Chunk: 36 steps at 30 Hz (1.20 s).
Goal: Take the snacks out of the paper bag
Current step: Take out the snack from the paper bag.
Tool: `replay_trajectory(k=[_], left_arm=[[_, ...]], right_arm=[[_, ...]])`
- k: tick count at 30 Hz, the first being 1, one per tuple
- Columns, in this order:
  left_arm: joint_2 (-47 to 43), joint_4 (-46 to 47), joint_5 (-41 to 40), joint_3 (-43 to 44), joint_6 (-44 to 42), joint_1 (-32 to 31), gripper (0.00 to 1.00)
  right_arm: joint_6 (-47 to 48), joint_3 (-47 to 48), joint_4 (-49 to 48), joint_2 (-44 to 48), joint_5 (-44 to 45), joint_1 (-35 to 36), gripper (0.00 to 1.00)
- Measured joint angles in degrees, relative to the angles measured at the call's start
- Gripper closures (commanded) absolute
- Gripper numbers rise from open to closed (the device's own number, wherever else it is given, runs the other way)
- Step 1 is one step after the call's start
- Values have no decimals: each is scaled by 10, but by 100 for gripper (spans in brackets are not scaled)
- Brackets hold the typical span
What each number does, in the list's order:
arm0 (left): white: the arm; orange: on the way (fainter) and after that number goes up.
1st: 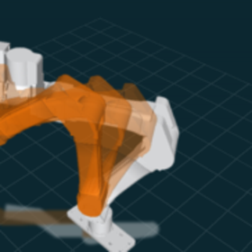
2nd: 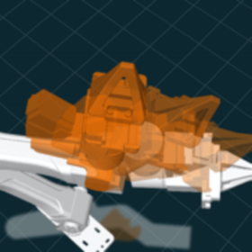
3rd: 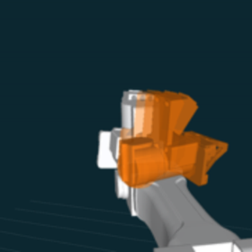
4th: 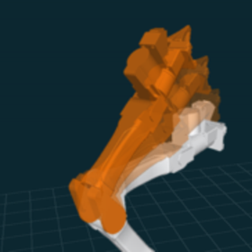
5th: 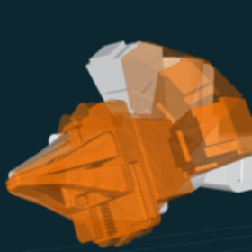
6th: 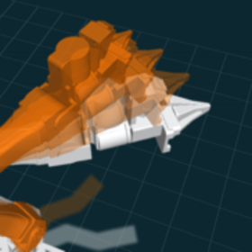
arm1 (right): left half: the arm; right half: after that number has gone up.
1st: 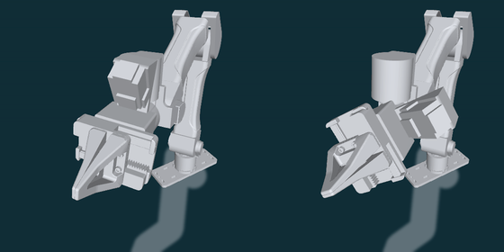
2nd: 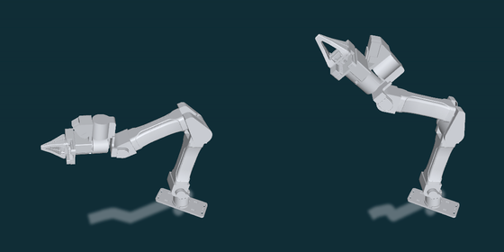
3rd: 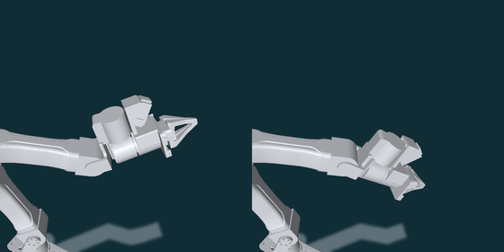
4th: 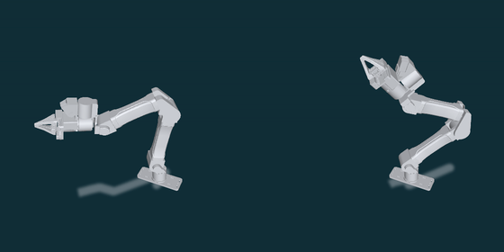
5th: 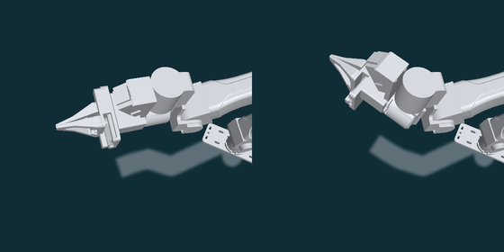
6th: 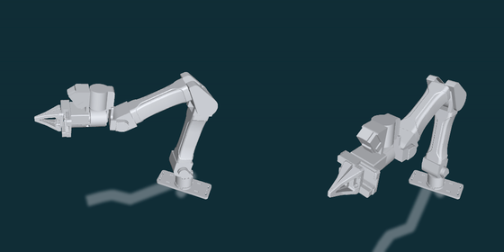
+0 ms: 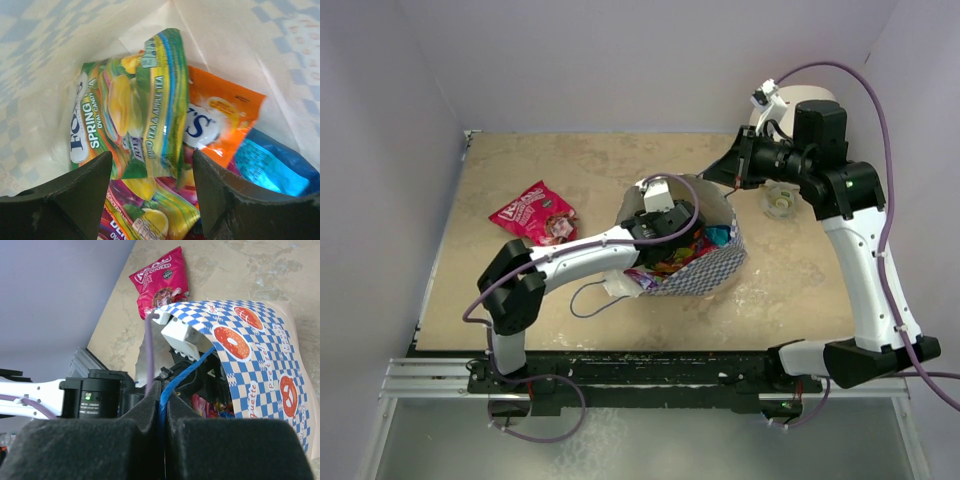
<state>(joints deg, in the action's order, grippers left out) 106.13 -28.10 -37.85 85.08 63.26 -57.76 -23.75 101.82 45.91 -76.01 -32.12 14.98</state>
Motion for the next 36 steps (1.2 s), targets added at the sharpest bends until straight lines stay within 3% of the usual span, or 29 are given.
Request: replay_trajectory(k=[4,9,12,17,25,36], left_arm=[[30,3,6,5,1,5,45],[47,9,19,9,-14,9,86],[42,0,26,10,-35,15,100],[2,-36,61,10,-74,21,100],[-163,-37,205,11,-181,23,100],[-255,-137,299,117,-259,31,100]], right_arm=[[2,8,8,-3,0,0,100],[6,10,9,-4,-1,0,100],[10,10,9,-4,0,0,100],[11,-11,5,11,3,0,100],[22,-23,1,37,42,0,100],[-3,-73,-49,71,86,0,100]])
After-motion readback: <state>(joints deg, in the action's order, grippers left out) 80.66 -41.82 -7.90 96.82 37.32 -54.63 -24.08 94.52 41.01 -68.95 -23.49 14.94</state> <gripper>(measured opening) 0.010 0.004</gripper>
